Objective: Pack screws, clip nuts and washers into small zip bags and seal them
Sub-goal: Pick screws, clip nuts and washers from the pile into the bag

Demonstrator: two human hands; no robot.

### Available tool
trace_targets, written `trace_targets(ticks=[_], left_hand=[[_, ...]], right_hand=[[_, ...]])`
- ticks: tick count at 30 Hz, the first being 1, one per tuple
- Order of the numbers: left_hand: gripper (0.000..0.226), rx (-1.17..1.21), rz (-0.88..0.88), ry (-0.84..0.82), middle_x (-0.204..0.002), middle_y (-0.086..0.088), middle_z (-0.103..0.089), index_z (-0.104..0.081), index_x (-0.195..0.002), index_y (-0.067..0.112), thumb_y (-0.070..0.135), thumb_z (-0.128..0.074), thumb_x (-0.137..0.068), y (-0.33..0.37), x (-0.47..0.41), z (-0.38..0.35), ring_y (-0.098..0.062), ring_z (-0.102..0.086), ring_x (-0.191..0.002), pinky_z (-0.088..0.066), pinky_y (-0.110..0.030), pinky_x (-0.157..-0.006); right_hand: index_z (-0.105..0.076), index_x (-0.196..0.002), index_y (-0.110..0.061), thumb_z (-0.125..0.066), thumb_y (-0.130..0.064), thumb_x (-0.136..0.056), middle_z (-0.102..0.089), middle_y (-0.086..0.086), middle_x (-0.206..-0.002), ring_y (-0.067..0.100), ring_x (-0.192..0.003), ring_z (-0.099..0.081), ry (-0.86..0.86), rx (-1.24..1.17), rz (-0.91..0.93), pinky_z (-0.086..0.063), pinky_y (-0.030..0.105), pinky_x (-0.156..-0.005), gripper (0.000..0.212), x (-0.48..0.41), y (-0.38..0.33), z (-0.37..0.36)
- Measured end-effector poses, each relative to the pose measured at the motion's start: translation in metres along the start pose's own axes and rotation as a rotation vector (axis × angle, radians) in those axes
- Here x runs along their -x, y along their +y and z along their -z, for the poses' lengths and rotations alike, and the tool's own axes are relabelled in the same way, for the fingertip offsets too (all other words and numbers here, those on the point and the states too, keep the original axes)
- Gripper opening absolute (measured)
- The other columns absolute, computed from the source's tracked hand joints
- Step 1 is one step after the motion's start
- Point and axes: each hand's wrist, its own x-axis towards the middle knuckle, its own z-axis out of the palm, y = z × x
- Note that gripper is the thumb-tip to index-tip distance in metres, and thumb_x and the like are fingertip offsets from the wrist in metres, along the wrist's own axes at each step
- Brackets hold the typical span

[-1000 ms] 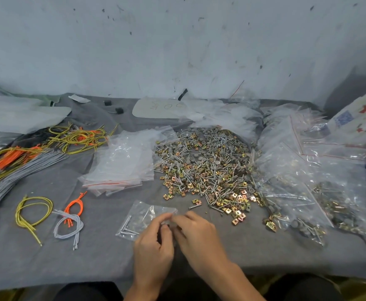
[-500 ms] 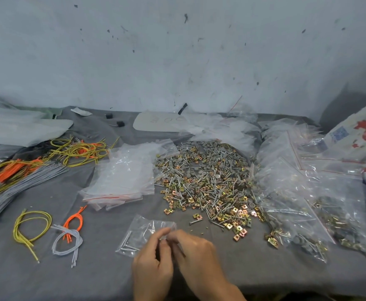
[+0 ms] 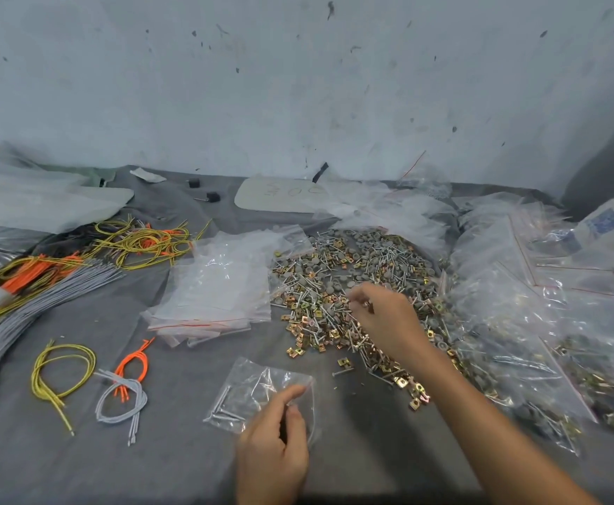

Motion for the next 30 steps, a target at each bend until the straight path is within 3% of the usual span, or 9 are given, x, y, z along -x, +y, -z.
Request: trace_targets(ticks=[5,8,10,14,19,23,27,30], left_hand=[[0.052,-0.042,-0.006,-0.028,-0.064,0.017,-0.063,-0.070,-0.100,0.051,0.002,-0.072,-0.083,0.000,-0.001,0.001,-0.001,-0.054,-0.055,-0.042,-0.012,-0.054],[0.051,-0.045,-0.006,-0.041,-0.065,0.019,-0.064,-0.069,-0.099,0.052,0.003,-0.071,-0.084,0.000,-0.002,0.003,0.003,-0.054,-0.054,-0.040,-0.010,-0.052],[0.049,-0.054,-0.002,-0.035,-0.067,0.020,-0.064,-0.068,-0.099,0.055,0.008,-0.067,-0.086,0.001,-0.002,0.002,0.002,-0.056,-0.055,-0.041,-0.009,-0.052],[0.054,-0.053,0.019,-0.026,-0.068,0.019,-0.066,-0.068,-0.096,0.057,0.005,-0.071,-0.083,0.001,-0.002,0.002,0.005,-0.055,-0.055,-0.042,-0.009,-0.053],[0.046,-0.033,-0.003,-0.021,-0.068,0.016,-0.066,-0.068,-0.098,0.056,0.011,-0.065,-0.087,0.004,-0.002,0.005,-0.001,-0.058,-0.057,-0.045,-0.015,-0.054],[0.039,-0.022,0.000,-0.019,-0.066,0.017,-0.065,-0.067,-0.100,0.056,0.021,-0.059,-0.085,0.008,-0.002,0.006,-0.001,-0.056,-0.054,-0.043,-0.016,-0.052],[0.053,-0.035,0.009,-0.047,-0.067,0.018,-0.065,-0.068,-0.100,0.054,0.003,-0.070,-0.084,0.005,-0.002,0.006,0.001,-0.056,-0.055,-0.043,-0.012,-0.053],[0.055,-0.047,0.012,-0.046,-0.068,0.019,-0.065,-0.068,-0.101,0.054,0.001,-0.071,-0.083,0.004,-0.002,0.005,0.002,-0.056,-0.056,-0.043,-0.012,-0.054]], right_hand=[[-0.067,-0.102,-0.028,-0.056,-0.021,-0.101,-0.068,-0.009,-0.096,0.009,-0.060,-0.059,-0.139,0.153,-0.089,-0.054,0.028,-0.059,0.013,-0.077,0.016,-0.012],[-0.069,-0.102,-0.028,-0.057,-0.023,-0.101,-0.069,-0.009,-0.096,0.010,-0.067,-0.061,-0.175,0.251,-0.072,-0.060,0.037,-0.072,0.013,-0.102,0.019,-0.027],[-0.071,-0.109,-0.026,-0.057,-0.024,-0.101,-0.069,-0.006,-0.095,0.012,-0.070,-0.058,-0.208,0.300,-0.054,-0.059,0.037,-0.075,0.016,-0.112,0.021,-0.036],[-0.071,-0.116,-0.028,-0.055,-0.020,-0.101,-0.066,-0.004,-0.091,0.013,-0.069,-0.057,-0.310,0.353,-0.001,-0.050,0.030,-0.063,0.023,-0.124,0.026,-0.046],[-0.074,-0.108,-0.023,-0.061,-0.022,-0.099,-0.069,0.000,-0.102,0.019,-0.086,-0.062,-0.355,0.439,0.038,-0.047,0.032,-0.073,0.016,-0.127,0.026,-0.042],[-0.071,-0.098,-0.019,-0.063,-0.021,-0.097,-0.068,0.000,-0.098,0.017,-0.085,-0.062,-0.361,0.447,0.057,-0.049,0.034,-0.073,0.008,-0.127,0.027,-0.039],[-0.067,-0.097,-0.019,-0.059,-0.019,-0.098,-0.066,-0.001,-0.097,0.018,-0.086,-0.061,-0.326,0.473,0.071,-0.045,0.032,-0.072,0.008,-0.125,0.026,-0.042],[-0.065,-0.101,-0.018,-0.054,-0.018,-0.101,-0.066,0.000,-0.100,0.015,-0.082,-0.058,-0.310,0.444,0.060,-0.042,0.031,-0.068,0.012,-0.123,0.029,-0.040]])
